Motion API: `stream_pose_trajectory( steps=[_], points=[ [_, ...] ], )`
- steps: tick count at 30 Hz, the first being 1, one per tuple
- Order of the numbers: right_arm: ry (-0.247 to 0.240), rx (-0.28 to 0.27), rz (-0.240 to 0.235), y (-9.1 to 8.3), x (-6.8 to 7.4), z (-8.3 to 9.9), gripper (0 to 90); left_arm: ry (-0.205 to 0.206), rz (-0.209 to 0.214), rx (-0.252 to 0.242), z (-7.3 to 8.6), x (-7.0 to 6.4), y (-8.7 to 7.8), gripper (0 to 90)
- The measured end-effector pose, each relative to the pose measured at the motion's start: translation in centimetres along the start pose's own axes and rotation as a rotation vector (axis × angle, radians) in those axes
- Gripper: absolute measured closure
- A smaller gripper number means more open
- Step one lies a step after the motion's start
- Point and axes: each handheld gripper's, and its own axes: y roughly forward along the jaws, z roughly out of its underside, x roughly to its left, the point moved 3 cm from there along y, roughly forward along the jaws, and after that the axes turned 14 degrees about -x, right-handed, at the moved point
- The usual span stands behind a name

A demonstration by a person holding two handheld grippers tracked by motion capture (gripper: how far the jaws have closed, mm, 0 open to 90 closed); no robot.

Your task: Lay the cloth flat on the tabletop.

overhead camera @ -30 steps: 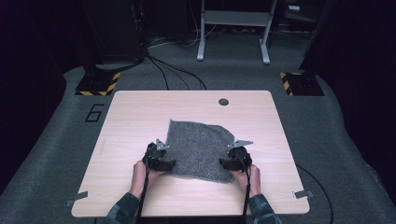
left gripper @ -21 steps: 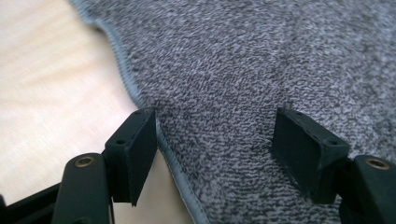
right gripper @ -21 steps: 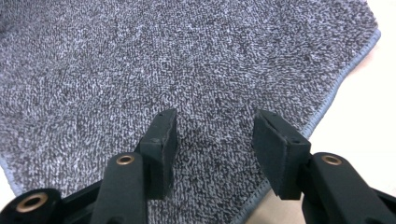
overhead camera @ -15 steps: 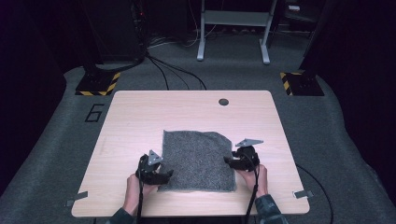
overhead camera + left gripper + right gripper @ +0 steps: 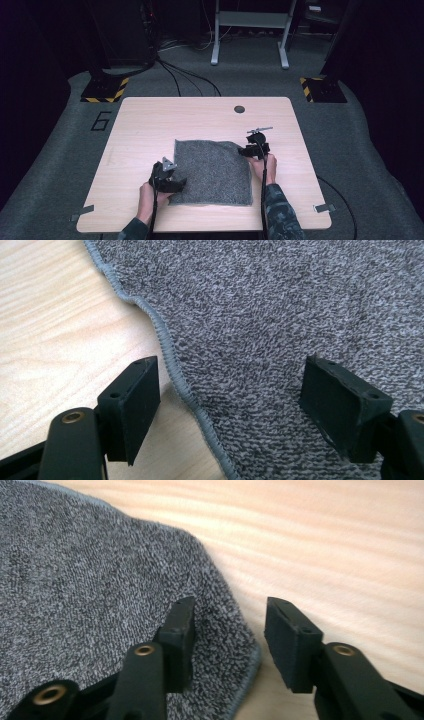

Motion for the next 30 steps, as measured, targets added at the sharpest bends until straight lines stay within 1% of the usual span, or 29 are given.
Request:
stream_pose_trajectory(
  steps=[1,2,3,5,6,7,9,10,11,12,14,15,16,17,18,19,20,21,22,23,24,25,26,27,28,29,30],
  points=[
    [0.006,0.006,0.002,0.1,0.1,0.2,63.8,0.0,0.0,0.0,0.0,0.0,0.0,23.8],
    [0.006,0.006,0.002,0.1,0.1,0.2,63.8,-0.001,-0.002,-0.005,0.0,0.0,0.0,23.8],
    [-0.005,-0.008,0.008,0.0,0.3,0.4,73.6,0.0,0.001,-0.005,0.1,0.0,-0.1,23.8],
    [-0.002,-0.013,0.003,-0.1,0.3,0.5,83.1,0.0,-0.004,-0.01,0.1,0.0,-0.1,23.8],
    [-0.002,-0.013,0.003,-0.1,0.3,0.5,83.1,0.0,-0.004,-0.01,0.1,0.0,-0.1,23.8],
    [-0.017,-0.033,0.009,-0.4,0.5,0.3,86.4,-0.001,0.0,-0.009,0.1,0.0,-0.1,23.8],
    [-0.056,-0.082,0.025,-1.2,1.2,-0.4,87.1,0.001,-0.004,-0.017,0.2,0.0,-0.1,23.9],
    [-0.056,-0.082,0.025,-1.2,1.2,-0.4,87.1,0.001,-0.004,-0.017,0.2,0.0,-0.1,23.9],
    [-0.117,-0.13,0.047,-2.5,2.4,-1.2,87.2,0.002,0.0,-0.013,0.2,0.0,-0.2,23.9],
    [-0.165,-0.153,0.055,-3.2,3.1,-1.6,87.1,0.002,0.0,-0.014,0.2,0.0,-0.2,23.9],
    [-0.233,-0.209,0.064,-4.7,4.5,-2.0,86.1,0.002,0.0,-0.013,0.2,0.0,-0.2,23.9],
    [-0.254,-0.222,0.064,-5.1,4.9,-2.1,85.0,0.0,0.0,-0.017,0.2,0.0,-0.2,23.9],
    [-0.254,-0.222,0.064,-5.1,4.9,-2.1,85.0,0.0,0.0,-0.017,0.2,0.0,-0.2,23.9],
    [-0.301,-0.192,0.032,-5.4,6.1,-1.2,76.2,0.001,-0.002,-0.019,0.2,0.0,-0.1,23.9],
    [-0.303,-0.129,0.011,-5.0,6.3,-0.5,73.6,0.001,-0.001,-0.019,0.2,0.0,-0.1,23.9],
    [-0.31,-0.085,-0.017,-4.6,6.3,0.2,71.0,-0.003,0.003,-0.018,0.2,0.0,-0.1,23.9],
    [-0.31,-0.085,-0.017,-4.6,6.3,0.2,71.0,-0.003,0.003,-0.018,0.2,0.0,-0.1,24.0],
    [-0.305,-0.054,-0.034,-4.3,6.2,0.9,68.7,-0.002,0.004,-0.017,0.2,0.0,-0.2,24.0],
    [-0.258,-0.028,-0.067,-4.0,5.5,1.9,67.1,0.0,0.008,-0.009,0.2,0.1,-0.2,24.0],
    [-0.255,-0.037,-0.077,-4.1,5.1,1.9,66.4,0.001,0.008,-0.008,0.2,0.1,-0.2,24.0],
    [-0.222,-0.05,-0.071,-4.2,4.7,1.9,66.4,0.002,0.008,-0.008,0.2,0.1,-0.2,23.9],
    [-0.208,-0.071,-0.082,-4.4,4.1,1.7,66.1,0.003,0.006,-0.01,0.2,0.1,-0.2,23.9],
    [-0.176,-0.092,-0.098,-4.6,3.7,1.5,65.3,0.003,0.007,-0.009,0.2,0.1,-0.2,23.9],
    [-0.152,-0.111,-0.091,-4.7,3.3,1.2,65.3,0.003,0.008,-0.009,0.2,0.1,-0.2,23.9],
    [-0.141,-0.126,-0.077,-4.7,2.8,0.8,65.3,0.003,0.008,-0.011,0.2,0.1,-0.2,23.9],
    [-0.119,-0.134,-0.056,-4.6,2.4,0.5,65.2,0.003,0.007,-0.01,0.2,0.1,-0.2,23.9],
    [-0.111,-0.142,-0.034,-4.5,2.0,0.2,65.3,0.005,0.008,-0.009,0.2,0.1,-0.2,23.9]
  ],
)
